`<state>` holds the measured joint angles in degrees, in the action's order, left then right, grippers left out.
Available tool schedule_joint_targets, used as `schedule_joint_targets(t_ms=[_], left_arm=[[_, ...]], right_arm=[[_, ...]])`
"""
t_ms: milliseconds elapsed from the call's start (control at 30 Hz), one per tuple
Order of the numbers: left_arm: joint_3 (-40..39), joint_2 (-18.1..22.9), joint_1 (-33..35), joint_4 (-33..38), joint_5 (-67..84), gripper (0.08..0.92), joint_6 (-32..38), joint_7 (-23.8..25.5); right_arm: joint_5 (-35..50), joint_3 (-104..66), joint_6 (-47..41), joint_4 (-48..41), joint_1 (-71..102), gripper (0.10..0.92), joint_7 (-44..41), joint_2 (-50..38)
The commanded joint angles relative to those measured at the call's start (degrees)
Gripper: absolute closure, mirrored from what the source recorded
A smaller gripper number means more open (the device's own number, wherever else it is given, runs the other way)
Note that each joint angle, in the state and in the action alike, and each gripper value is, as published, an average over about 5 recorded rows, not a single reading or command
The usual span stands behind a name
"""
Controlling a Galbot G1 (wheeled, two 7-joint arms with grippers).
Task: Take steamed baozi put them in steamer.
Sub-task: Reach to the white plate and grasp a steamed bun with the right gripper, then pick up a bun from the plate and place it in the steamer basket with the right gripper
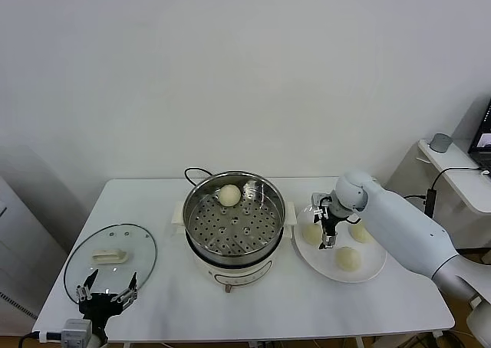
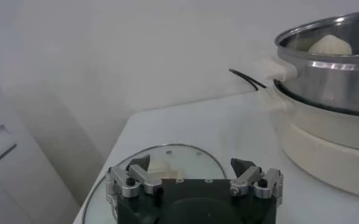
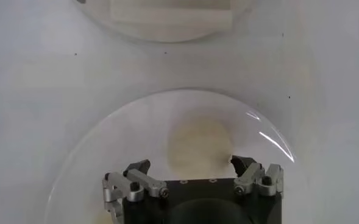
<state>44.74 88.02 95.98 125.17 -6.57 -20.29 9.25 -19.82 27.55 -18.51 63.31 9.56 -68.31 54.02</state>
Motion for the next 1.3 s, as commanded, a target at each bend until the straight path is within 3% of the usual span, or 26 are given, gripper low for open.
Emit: schedule_joint_targets(t_ms=[33, 333, 733, 1100, 1300], left_arm=[[0.13, -0.05, -0.08, -0.54, -0.19, 0.177, 0.15, -0.08], [-0.04, -0.01, -0.54, -0.85, -0.24, 0.177, 0.06, -0.03], [-0.82, 0.42, -0.85, -1.06, -0.79, 0.177, 0.07, -0.07], [-1.58, 1.73, -1.8, -0.22, -2.14, 0.177, 0.27, -0.2], [-1.75, 2.23, -2.09, 0.18, -2.2, 0.177, 0.06, -0.15]], right_arm=[[-0.4, -0.2, 0.79, -1.74, -0.01, 0.203, 0.87, 0.75], [0.0, -0.05, 0.91, -2.08, 0.13, 0.215, 0.87, 1.14], [2.97, 1.96, 0.05, -0.76, -3.58, 0.511, 0.52, -1.12], [27.51, 28.07, -8.1, 10.85, -35.18, 0.541, -2.86, -11.92], [41.5, 44.61, -12.72, 16.38, -54.89, 0.542, -3.72, -10.04]])
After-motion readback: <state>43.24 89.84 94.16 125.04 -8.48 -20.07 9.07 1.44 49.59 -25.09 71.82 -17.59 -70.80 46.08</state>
